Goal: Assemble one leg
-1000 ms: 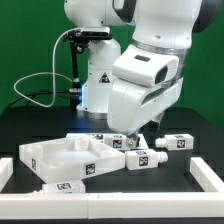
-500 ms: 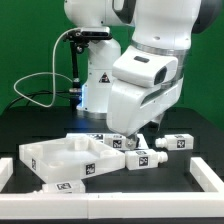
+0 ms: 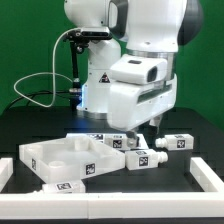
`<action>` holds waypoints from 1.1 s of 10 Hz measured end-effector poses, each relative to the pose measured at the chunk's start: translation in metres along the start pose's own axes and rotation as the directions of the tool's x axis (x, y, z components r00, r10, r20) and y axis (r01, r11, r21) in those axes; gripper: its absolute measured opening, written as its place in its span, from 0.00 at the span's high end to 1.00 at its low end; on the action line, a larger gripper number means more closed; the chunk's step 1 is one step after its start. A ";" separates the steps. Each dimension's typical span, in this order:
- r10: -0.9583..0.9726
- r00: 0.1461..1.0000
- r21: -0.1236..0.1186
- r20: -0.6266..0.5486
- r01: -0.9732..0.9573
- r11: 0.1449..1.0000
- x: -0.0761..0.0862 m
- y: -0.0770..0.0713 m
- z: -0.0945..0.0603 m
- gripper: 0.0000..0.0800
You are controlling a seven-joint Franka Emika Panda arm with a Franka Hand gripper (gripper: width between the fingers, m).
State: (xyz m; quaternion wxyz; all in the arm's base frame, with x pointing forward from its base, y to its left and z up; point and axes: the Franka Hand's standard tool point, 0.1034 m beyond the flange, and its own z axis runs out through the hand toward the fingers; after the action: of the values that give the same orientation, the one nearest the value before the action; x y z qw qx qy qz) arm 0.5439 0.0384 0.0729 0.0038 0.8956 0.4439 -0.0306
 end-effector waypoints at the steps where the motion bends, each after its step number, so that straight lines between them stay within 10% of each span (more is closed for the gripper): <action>1: -0.002 1.000 0.003 0.002 0.002 1.000 -0.001 -0.002 0.002 0.19; 6: -0.377 0.926 -0.011 0.036 0.377 0.926 -0.007 -0.051 0.020 0.19; 9: -0.348 0.937 0.006 0.022 0.348 0.938 -0.014 -0.046 0.024 0.19; 11: -0.433 0.901 -0.030 -0.016 0.432 0.901 -0.015 -0.046 0.041 0.19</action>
Offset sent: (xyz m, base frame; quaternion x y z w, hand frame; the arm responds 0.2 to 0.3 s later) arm -0.0424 0.0186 0.0034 -0.0364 0.0053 -0.2556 0.9661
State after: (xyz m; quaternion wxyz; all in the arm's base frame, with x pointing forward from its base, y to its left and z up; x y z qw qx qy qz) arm 0.4959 0.0534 0.0335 0.0035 0.7749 0.6319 -0.0151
